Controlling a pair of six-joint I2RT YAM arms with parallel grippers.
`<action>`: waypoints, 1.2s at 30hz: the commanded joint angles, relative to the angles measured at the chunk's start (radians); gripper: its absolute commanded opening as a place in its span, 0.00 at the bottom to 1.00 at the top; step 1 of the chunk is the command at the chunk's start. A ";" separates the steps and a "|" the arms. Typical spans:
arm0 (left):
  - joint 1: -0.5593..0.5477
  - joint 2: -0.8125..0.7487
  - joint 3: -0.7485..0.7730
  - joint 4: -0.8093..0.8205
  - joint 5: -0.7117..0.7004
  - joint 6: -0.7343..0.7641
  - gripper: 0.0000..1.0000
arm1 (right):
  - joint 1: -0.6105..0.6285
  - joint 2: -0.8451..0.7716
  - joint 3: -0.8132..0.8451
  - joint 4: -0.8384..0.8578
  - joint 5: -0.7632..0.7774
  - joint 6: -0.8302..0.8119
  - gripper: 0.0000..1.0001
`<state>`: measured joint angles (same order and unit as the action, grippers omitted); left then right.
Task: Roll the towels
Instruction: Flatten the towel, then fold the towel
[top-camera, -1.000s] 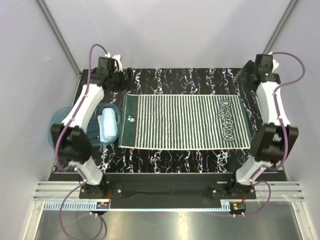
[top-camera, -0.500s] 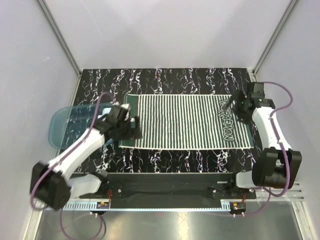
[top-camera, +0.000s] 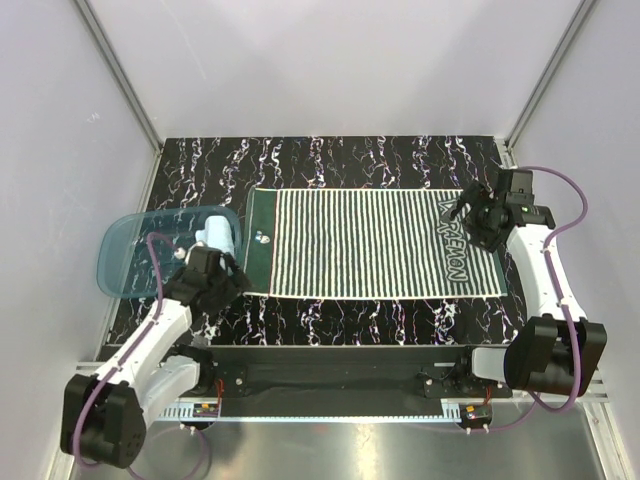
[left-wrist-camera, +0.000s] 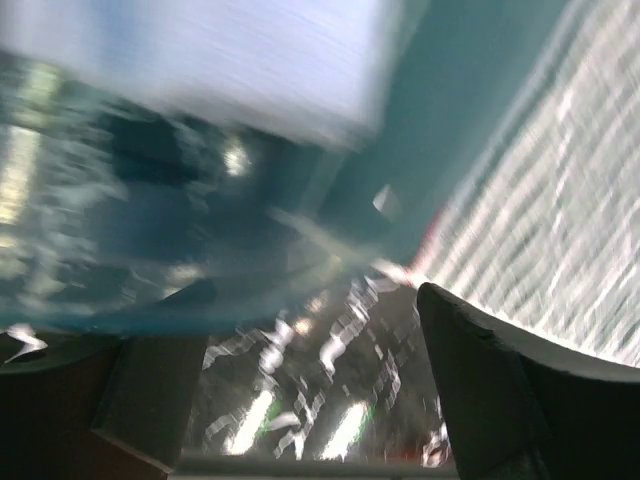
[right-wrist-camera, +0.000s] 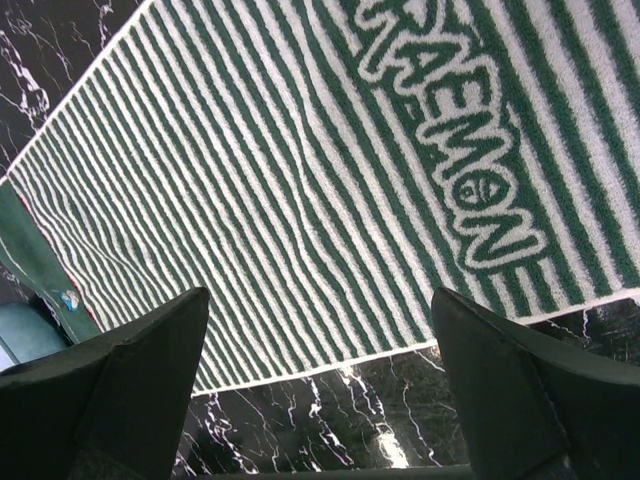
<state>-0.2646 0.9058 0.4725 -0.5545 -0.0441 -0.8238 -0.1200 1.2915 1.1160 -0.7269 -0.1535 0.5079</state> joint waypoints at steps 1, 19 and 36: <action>0.097 -0.008 -0.034 0.151 0.073 -0.022 0.84 | -0.001 -0.029 -0.019 0.007 -0.044 -0.025 1.00; 0.176 0.205 0.037 0.226 0.027 0.109 0.60 | -0.001 0.011 -0.039 0.041 -0.063 -0.034 0.99; 0.173 0.136 -0.127 0.323 0.174 0.072 0.46 | -0.001 0.019 -0.042 0.046 -0.032 -0.035 1.00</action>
<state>-0.0933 1.0279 0.3733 -0.2764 0.0887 -0.7586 -0.1200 1.3067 1.0691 -0.7010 -0.2012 0.4931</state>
